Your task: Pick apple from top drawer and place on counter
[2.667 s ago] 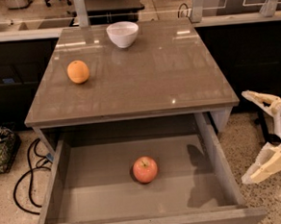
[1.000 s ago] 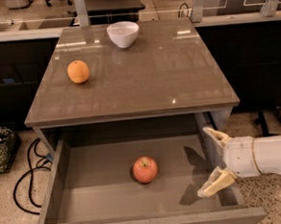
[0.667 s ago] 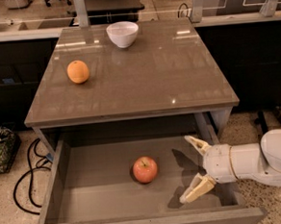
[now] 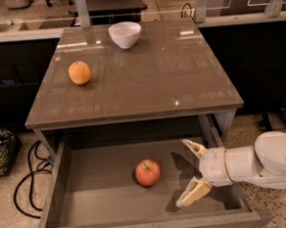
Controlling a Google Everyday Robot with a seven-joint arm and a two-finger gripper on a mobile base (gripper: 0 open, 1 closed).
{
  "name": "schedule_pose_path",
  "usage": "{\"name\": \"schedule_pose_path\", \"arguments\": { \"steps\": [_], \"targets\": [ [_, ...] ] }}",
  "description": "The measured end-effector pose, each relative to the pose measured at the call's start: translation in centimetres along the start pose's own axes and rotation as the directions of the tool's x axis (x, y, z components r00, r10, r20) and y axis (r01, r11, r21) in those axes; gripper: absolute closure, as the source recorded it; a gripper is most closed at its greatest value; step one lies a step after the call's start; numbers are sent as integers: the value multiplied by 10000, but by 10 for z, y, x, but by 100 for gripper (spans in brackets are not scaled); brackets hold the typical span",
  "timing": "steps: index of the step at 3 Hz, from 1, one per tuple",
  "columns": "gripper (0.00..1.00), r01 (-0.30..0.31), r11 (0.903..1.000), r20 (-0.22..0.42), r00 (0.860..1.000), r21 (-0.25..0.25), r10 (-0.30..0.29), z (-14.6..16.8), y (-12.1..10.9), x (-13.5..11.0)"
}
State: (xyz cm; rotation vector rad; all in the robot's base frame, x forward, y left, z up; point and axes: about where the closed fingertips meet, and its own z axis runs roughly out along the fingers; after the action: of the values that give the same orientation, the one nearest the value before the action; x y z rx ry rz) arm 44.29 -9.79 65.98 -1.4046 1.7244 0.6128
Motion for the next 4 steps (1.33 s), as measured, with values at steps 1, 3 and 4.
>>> {"name": "schedule_pose_path", "arguments": {
  "steps": [1,3,4],
  "targets": [
    [0,-105,9998,-202,9997,-141,102,19,2,-5],
    [0,-388,9970,139,9991,-668,398,48,2,-18],
    [0,-534,9944,414,9975,-912,573,64,2,-18]
  ]
}}
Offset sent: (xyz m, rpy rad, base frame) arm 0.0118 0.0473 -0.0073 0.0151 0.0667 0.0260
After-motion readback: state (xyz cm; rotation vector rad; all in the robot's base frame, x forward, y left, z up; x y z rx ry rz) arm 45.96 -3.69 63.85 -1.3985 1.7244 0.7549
